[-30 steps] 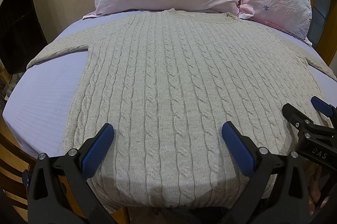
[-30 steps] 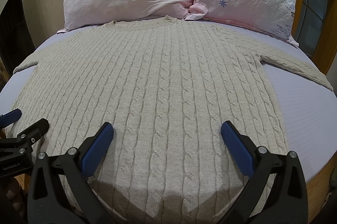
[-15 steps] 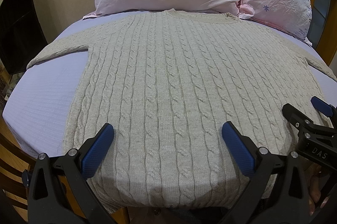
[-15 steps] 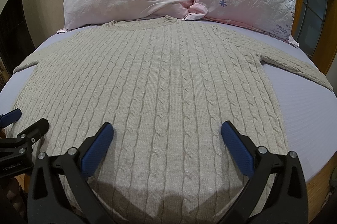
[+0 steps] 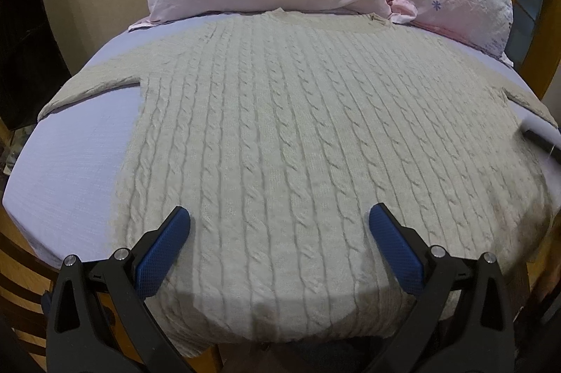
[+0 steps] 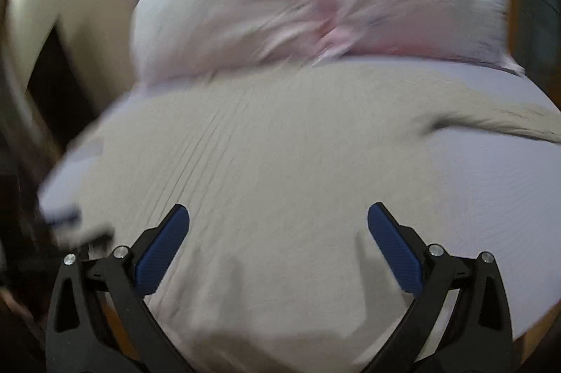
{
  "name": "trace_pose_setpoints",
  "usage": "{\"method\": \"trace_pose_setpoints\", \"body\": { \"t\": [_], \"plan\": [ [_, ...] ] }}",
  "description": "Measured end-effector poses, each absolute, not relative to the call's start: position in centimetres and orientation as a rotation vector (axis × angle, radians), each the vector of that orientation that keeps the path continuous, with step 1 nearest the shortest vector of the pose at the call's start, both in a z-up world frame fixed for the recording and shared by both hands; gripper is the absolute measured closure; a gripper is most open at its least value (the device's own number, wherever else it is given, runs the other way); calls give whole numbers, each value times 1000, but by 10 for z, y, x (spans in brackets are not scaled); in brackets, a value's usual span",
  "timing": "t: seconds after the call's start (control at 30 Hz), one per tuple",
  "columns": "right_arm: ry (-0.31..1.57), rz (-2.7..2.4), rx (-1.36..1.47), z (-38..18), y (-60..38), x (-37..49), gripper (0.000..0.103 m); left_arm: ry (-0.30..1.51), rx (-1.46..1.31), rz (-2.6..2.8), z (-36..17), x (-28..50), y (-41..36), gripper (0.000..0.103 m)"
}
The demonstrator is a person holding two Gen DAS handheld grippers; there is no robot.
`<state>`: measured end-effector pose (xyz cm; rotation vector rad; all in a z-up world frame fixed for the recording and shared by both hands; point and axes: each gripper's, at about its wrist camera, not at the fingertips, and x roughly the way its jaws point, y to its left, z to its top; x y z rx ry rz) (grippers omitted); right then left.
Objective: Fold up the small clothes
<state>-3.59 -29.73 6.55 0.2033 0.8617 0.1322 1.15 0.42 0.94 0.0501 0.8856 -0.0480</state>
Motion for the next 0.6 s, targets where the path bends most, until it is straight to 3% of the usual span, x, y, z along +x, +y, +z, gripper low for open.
{"method": "trace_pose_setpoints", "body": {
  "t": [0.13, 0.17, 0.2, 0.27, 0.47, 0.6],
  "plan": [
    [786, -199, 359, 91, -422, -8, 2, 739, 57, 13, 28, 19, 24, 1],
    [795, -283, 427, 90, -459, 1, 11, 701, 53, 29, 33, 21, 29, 1],
    [804, -326, 471, 88, -481, 6, 31, 660, 41, 52, 39, 26, 38, 1],
    [832, -454, 607, 78, -541, 17, 52, 630, 17, 62, 46, 36, 50, 1],
    [874, -722, 862, 36, -648, 26, 58, 597, -129, 1, 54, 64, 91, 1],
    [811, -766, 948, 29, -669, 27, 74, 576, -228, 20, 55, 68, 122, 1]
  ]
}}
